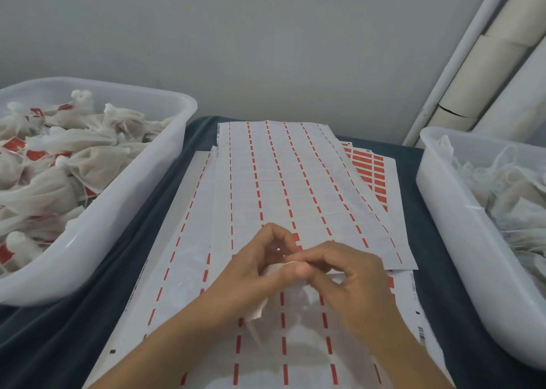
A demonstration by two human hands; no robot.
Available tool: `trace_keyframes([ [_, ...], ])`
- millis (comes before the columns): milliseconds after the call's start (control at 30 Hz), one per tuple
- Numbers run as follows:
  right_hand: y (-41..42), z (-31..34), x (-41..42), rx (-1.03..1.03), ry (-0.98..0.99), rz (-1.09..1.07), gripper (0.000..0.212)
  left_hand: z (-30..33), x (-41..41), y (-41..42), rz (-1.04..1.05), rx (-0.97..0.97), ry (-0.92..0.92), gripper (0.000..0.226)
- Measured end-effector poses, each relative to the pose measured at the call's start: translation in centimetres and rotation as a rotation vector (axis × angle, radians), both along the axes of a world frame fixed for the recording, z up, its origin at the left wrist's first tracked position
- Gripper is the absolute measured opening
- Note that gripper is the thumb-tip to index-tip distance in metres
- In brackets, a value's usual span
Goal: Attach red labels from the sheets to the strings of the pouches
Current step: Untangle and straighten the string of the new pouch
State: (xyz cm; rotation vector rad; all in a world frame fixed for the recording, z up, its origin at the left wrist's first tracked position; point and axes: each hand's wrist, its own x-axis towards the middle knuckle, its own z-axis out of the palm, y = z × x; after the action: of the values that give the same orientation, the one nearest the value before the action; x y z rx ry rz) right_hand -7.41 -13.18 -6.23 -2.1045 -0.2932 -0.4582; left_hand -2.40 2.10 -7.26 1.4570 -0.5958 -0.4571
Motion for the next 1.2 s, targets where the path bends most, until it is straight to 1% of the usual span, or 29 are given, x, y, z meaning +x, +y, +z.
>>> trace_keyframes([
  [67,-0.1,0.1,0.0,-0.059,0.019,-0.009,0.007,0.0,0.0,0.1,0.038,0.076,-0.146,0.023],
  [133,-0.5,0.5,0.0,-0.050,0.084,-0.013,0.008,0.2,0.2,0.5,0.083,0.126,-0.205,0.020],
  [200,-0.9,0.8,0.0,0.012,0.162,-0.010,0.010,0.5,0.4,0.7,0.107,0.197,-0.242,0.018],
  [267,-1.2,1.0,0.1,0.113,0.197,-0.009,0.006,0.8,0.4,0.9,0.105,0.259,-0.267,0.017],
  [333,-1.3,1.2,0.0,0.192,0.182,-0.048,0.004,0.9,0.4,1.1,0.083,0.263,-0.253,0.021],
  [500,-1.6,1.5,-0.2,0.239,0.048,-0.272,0.002,1.1,0.4,1.4,-0.052,0.155,-0.108,0.028],
  [567,-1.5,1.4,-0.3,0.267,0.045,-0.325,0.005,1.3,0.3,1.2,-0.126,0.140,-0.064,0.026],
  [633,-1.3,1.5,-0.3,0.319,0.086,-0.324,0.008,1.3,0.2,1.0,-0.152,0.162,-0.075,0.022],
  [667,-1.2,1.6,-0.3,0.354,0.106,-0.308,0.010,1.0,0.1,0.9,-0.106,0.187,-0.116,0.021],
  [700,-1.2,1.7,-0.3,0.395,0.120,-0.291,0.012,0.8,0.0,0.7,-0.007,0.194,-0.161,0.020],
  [733,-1.2,1.9,-0.3,0.438,0.126,-0.276,0.013,0.7,-0.1,0.6,0.117,0.166,-0.184,0.019],
  [767,-1.3,2.0,-0.4,0.473,0.124,-0.264,0.014,0.6,-0.1,0.7,0.212,0.100,-0.167,0.020],
  [800,-1.4,2.1,-0.5,0.496,0.117,-0.256,0.014,0.6,0.0,1.0,0.224,0.026,-0.107,0.026],
  [833,-1.3,2.2,-0.6,0.503,0.107,-0.248,0.014,0.7,0.2,1.5,0.119,-0.035,0.011,0.036],
  [867,-1.2,2.3,-0.7,0.505,0.098,-0.235,0.014,0.9,0.3,1.8,-0.109,-0.072,0.158,0.043],
  [900,-1.1,2.4,-0.8,0.512,0.092,-0.214,0.013,1.2,0.3,2.0,-0.375,-0.062,0.304,0.052],
  [933,-0.9,2.5,-0.8,0.526,0.085,-0.183,0.014,1.4,0.4,2.2,-0.597,-0.011,0.392,0.061],
  [967,-0.8,2.5,-0.9,0.539,0.075,-0.144,0.016,1.3,0.6,2.2,-0.735,0.042,0.441,0.069],
  [1000,-0.7,2.7,-1.0,0.545,0.060,-0.094,0.017,1.1,0.7,2.1,-0.785,0.070,0.478,0.072],
  [1033,-0.6,2.7,-1.2,0.541,0.042,-0.030,0.017,1.0,0.8,1.8,-0.777,0.074,0.519,0.073],
  [1100,-0.3,3.0,-1.5,0.522,0.033,0.145,0.015,0.7,1.0,1.6,-0.675,0.005,0.579,0.067],
  [1200,0.4,3.2,-2.0,0.488,0.125,0.419,0.008,0.4,1.5,1.8,-0.521,-0.131,0.625,0.059],
])
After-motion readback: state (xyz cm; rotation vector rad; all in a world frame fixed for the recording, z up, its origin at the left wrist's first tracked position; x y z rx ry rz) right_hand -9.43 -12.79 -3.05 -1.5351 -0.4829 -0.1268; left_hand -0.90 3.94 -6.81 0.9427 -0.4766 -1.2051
